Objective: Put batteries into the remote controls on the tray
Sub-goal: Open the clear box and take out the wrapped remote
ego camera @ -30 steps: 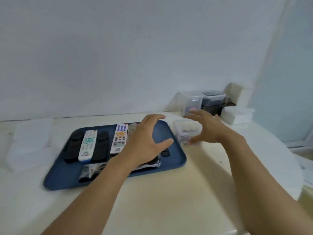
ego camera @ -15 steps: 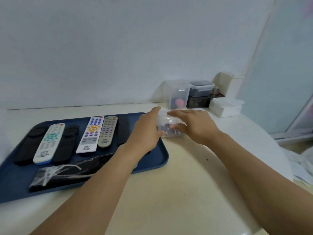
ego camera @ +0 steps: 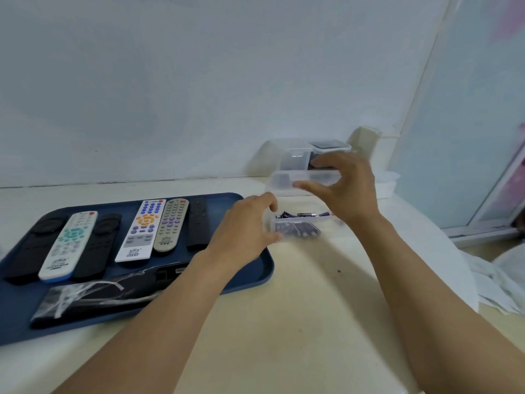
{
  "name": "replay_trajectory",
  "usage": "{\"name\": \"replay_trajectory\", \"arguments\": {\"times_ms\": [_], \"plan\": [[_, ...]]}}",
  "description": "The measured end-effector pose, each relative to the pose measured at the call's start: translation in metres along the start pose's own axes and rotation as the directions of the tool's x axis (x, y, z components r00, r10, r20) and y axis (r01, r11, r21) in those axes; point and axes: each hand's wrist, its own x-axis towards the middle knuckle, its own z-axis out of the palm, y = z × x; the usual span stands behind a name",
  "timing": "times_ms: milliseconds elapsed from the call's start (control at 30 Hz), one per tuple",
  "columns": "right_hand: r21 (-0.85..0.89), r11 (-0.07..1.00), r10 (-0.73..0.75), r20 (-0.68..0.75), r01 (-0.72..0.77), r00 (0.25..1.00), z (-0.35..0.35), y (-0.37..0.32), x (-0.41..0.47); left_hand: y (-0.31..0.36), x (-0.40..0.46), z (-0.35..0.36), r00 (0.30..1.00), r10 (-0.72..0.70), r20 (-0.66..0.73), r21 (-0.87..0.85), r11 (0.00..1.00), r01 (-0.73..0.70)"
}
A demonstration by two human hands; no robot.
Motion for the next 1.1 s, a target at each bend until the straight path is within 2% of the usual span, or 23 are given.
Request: {"name": "replay_trajectory", "arguments": {"times_ms": [33,67,100,133,167,233,300,367,467,567,667,767,867,967,1033,1100], "plan": [[-0.05,0.999,0.013,-0.155,-0.021,0.988,0.001,0.001,0.001,0.001,0.0,-0.002,1.0,0.027,-0.007,0.01,1.0,-0.027],[-0.083,0.991,0.079,-0.276,-0.106,0.958,0.002,-0.001,0.002,0.002,0.001,-0.004,0.999,0.048,-0.017,0.008,0.999,-0.048],[-0.09,0.974,0.167,-0.336,-0.208,0.927,0.002,-0.003,0.003,0.004,0.002,-0.004,0.998,0.065,-0.02,0.001,0.998,-0.065],[-0.098,0.952,0.245,-0.32,-0.289,0.915,0.002,-0.006,0.003,0.006,0.001,-0.004,0.996,0.083,-0.015,0.002,0.997,-0.083],[-0.125,0.932,0.303,-0.246,-0.34,0.921,0.004,-0.008,0.003,0.007,0.001,-0.003,0.995,0.099,-0.002,0.01,0.995,-0.099],[-0.187,0.924,0.328,-0.054,-0.333,0.943,0.007,-0.008,-0.003,0.008,0.0,-0.002,0.992,0.117,0.037,0.038,0.992,-0.119],[-0.186,0.942,0.292,0.036,-0.28,0.956,0.005,-0.005,-0.005,0.008,-0.001,-0.002,0.99,0.122,0.072,0.058,0.99,-0.126],[-0.102,0.961,0.262,0.039,-0.257,0.964,-0.002,-0.003,-0.006,0.007,0.0,-0.002,0.988,0.129,0.082,0.057,0.989,-0.134],[0.112,0.969,0.211,0.1,-0.222,0.972,-0.009,-0.007,-0.009,0.007,0.002,-0.002,0.991,0.111,0.077,0.055,0.992,-0.116],[0.134,0.967,0.183,0.216,-0.215,0.959,-0.006,-0.004,-0.011,0.004,0.001,0.0,0.991,0.101,0.082,0.072,0.992,-0.107],[-0.103,0.965,0.263,0.423,-0.242,0.867,-0.005,0.002,-0.013,0.003,0.0,-0.001,0.99,0.105,0.092,0.047,0.993,-0.109],[-0.306,0.92,0.364,0.443,-0.243,0.819,-0.01,0.01,-0.012,0.005,0.001,-0.001,0.987,0.13,0.09,0.041,0.99,-0.134],[-0.483,0.841,0.485,0.473,-0.243,0.736,-0.01,0.014,-0.008,0.008,-0.001,0.001,0.984,0.161,0.082,0.065,0.984,-0.167],[-0.551,0.797,0.547,0.488,-0.246,0.68,-0.004,0.017,-0.011,0.01,-0.004,0.001,0.978,0.18,0.103,0.076,0.979,-0.188],[-0.543,0.803,0.54,0.49,-0.245,0.685,-0.004,0.02,-0.013,0.01,-0.004,-0.002,0.974,0.188,0.126,0.041,0.98,-0.195],[-0.505,0.823,0.523,0.497,-0.26,0.692,-0.007,0.02,-0.013,0.009,-0.005,-0.007,0.974,0.201,0.109,-0.067,0.979,-0.195]]}}
